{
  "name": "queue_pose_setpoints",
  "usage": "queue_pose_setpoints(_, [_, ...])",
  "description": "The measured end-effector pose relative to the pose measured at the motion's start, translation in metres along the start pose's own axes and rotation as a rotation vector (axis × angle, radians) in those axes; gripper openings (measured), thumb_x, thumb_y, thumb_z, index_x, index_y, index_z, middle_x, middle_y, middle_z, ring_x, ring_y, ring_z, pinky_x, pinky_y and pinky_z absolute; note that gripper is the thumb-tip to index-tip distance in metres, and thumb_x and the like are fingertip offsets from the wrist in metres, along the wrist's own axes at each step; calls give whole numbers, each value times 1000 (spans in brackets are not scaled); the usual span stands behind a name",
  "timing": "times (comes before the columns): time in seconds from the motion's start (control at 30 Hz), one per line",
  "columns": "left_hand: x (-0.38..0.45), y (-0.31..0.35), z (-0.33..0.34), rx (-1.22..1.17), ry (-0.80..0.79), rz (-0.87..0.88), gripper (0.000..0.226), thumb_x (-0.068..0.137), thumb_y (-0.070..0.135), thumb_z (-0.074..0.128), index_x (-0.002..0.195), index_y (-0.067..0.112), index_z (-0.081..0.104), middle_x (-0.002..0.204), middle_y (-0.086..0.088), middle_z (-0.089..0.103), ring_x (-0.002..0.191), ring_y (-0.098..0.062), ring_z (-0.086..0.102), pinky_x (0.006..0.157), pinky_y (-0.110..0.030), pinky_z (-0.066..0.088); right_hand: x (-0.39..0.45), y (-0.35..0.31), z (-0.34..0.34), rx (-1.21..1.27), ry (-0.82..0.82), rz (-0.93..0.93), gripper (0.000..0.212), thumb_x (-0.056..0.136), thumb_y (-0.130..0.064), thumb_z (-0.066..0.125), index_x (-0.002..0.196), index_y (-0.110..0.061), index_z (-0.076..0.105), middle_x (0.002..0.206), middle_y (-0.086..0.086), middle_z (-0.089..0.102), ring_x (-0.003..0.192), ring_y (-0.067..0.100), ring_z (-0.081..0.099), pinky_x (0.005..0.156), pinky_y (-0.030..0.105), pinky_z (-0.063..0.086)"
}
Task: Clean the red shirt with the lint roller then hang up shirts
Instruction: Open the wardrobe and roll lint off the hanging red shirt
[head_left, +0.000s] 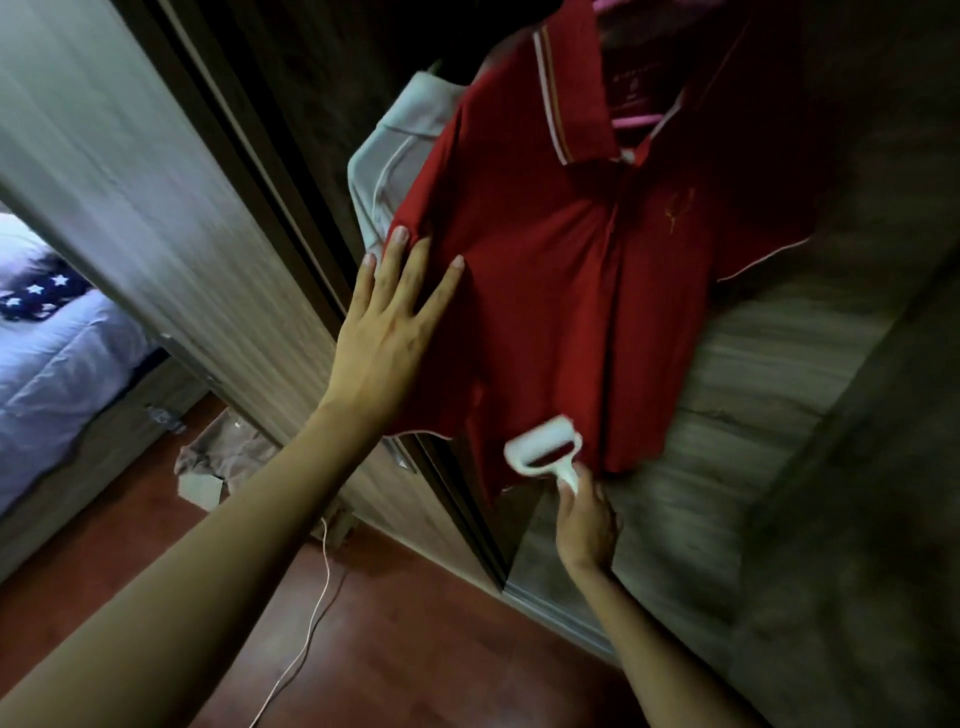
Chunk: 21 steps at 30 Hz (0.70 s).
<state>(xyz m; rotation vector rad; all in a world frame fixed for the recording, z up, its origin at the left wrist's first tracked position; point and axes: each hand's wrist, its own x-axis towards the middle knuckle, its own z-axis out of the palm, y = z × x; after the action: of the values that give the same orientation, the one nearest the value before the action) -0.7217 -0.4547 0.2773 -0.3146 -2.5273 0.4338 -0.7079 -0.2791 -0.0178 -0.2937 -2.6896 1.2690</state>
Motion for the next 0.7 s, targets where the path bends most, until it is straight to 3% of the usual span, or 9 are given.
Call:
queue_pose_setpoints(0.1, [1,3,1,-17,5,5,57,95,18,20,152,16,22,155,-23,23,146,-39,8,118,-49,4,36,-30,-36,203,305,-113,35,94,-26,54,126,-13,55,112,15,64,101,36,60,85,44,47])
queue_pose_setpoints(0.2, [0,5,5,-24,20,11,57,97,10,32,152,16,20,155,-23,22,146,-39,7,118,-50,4,74,-59,-68,339,476,-140,35,95,-22,55,126,-4,55,111,18,63,102,28,56,85,32,40])
queue_pose_setpoints(0.3, [1,5,8,-28,30,13,63,95,7,45,153,16,20,155,-23,21,146,-38,6,118,-50,4,87,-57,-70,318,422,-113,36,96,-22,54,128,-7,54,113,18,63,103,31,58,83,33,41])
queue_pose_setpoints(0.4, [2,4,6,-28,34,12,63,93,7,40,152,16,22,154,-23,23,146,-39,8,117,-50,4,76,-17,-47,148,191,3,36,95,-24,54,130,-15,53,115,19,62,104,39,60,82,42,46])
queue_pose_setpoints(0.5, [1,0,6,-33,31,6,59,94,9,33,152,15,23,153,-24,25,146,-40,10,117,-51,7,51,23,-34,16,-34,229,36,96,-31,51,131,-23,50,125,12,60,111,35,59,85,43,47])
queue_pose_setpoints(0.6, [0,0,9,-36,34,7,57,95,15,21,152,15,23,152,-25,26,145,-41,11,117,-52,9,45,26,-40,41,27,255,37,96,-32,51,131,-21,51,124,13,62,110,35,59,84,40,46])
queue_pose_setpoints(0.7, [0,4,12,-45,44,2,58,95,15,17,152,15,24,152,-24,27,146,-40,11,117,-52,10,73,-6,-64,186,274,117,37,95,-27,54,131,-16,53,118,19,64,105,39,60,81,41,46])
